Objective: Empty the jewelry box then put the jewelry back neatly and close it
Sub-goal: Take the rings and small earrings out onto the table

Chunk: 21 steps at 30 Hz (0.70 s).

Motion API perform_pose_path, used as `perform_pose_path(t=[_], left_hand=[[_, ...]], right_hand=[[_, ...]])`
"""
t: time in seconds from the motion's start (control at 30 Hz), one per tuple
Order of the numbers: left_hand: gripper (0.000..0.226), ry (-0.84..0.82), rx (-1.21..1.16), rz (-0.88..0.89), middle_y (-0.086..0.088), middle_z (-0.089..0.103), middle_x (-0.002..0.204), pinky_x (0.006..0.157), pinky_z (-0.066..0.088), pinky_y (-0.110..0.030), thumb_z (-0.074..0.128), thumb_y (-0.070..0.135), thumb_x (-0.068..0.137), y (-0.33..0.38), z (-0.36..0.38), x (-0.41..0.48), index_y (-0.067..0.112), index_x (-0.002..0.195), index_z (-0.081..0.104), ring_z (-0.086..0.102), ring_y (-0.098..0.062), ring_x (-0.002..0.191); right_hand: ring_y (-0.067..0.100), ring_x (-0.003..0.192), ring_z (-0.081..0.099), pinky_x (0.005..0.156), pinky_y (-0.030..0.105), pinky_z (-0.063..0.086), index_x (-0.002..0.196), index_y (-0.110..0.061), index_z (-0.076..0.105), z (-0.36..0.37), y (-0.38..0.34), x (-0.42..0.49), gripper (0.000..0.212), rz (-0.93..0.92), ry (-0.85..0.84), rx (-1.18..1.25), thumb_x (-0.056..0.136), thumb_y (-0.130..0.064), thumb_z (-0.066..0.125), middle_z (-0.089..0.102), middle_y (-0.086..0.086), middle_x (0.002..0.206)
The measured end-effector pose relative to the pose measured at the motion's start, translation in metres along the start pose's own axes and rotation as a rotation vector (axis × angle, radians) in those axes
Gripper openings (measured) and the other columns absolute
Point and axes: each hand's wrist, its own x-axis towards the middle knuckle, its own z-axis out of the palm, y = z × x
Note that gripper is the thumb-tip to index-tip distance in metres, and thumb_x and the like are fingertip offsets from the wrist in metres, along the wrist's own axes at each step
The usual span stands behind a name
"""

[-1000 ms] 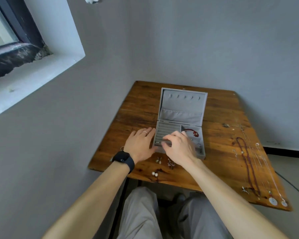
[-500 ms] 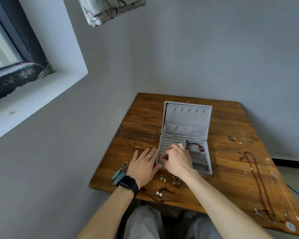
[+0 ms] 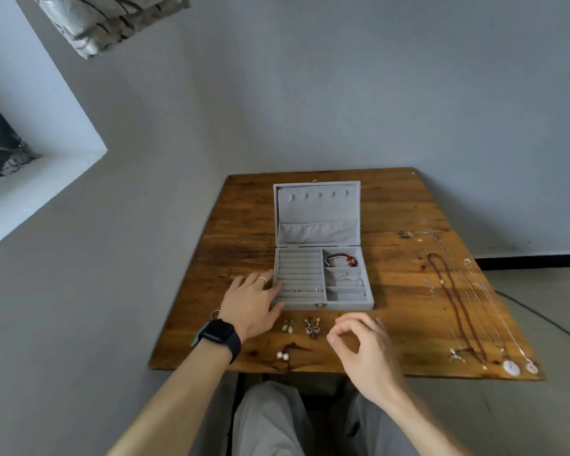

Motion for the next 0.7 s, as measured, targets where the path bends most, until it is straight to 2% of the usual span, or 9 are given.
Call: perform_pose_path(t=[0.13,0.3,0.47,0.6,0.7], left_hand=[[0.046,-0.009,0.036,0.012,-0.001,0.042,0.152,0.110,0.036,-0.043,0.042,0.050,0.099,0.004,-0.011,0.003,0.030,0.137,0.058,0.039,-0.022,0.137],[0.037,-0.052,-0.066,-0.060,0.001,0.049,0.144,0.100,0.044,-0.042,0.044,0.041,0.100,0.012,-0.022,0.014,0.026,0.119,0.071,0.047,-0.022,0.128],[0.014,-0.067,-0.137,-0.144,0.003,0.057,0.127,0.079,0.052,-0.035,0.062,0.035,0.093,0.013,-0.023,0.030,0.027,0.100,0.072,0.055,-0.018,0.110],[0.006,-0.109,-0.185,-0.189,0.004,0.057,0.121,0.076,0.053,-0.033,0.069,0.034,0.088,0.013,-0.021,0.040,0.027,0.089,0.069,0.057,-0.015,0.102],[0.004,-0.124,-0.247,-0.202,0.004,0.056,0.122,0.074,0.048,-0.029,0.068,0.030,0.089,0.014,-0.024,0.040,0.026,0.089,0.070,0.056,-0.015,0.104]], right_hand=[[-0.001,0.103,0.056,0.089,0.017,0.044,0.083,-0.030,0.068,-0.002,0.022,-0.030,0.008,0.097,-0.017,0.128,0.086,-0.026,0.074,0.059,-0.024,0.101],[-0.003,0.102,0.054,0.085,0.016,0.046,0.087,-0.028,0.067,-0.002,0.033,-0.036,0.004,0.121,-0.041,0.132,0.089,-0.028,0.070,0.057,-0.025,0.101],[-0.005,0.099,0.052,0.082,0.011,0.040,0.085,-0.026,0.065,0.001,0.031,-0.037,0.006,0.087,-0.016,0.129,0.088,-0.026,0.071,0.056,-0.023,0.095],[-0.004,0.099,0.052,0.083,0.012,0.040,0.086,-0.026,0.065,0.000,0.034,-0.037,0.006,0.088,-0.027,0.128,0.088,-0.027,0.070,0.056,-0.023,0.095],[-0.005,0.099,0.051,0.083,0.012,0.040,0.087,-0.026,0.065,0.001,0.036,-0.037,0.005,0.084,-0.030,0.121,0.089,-0.027,0.069,0.055,-0.023,0.096]])
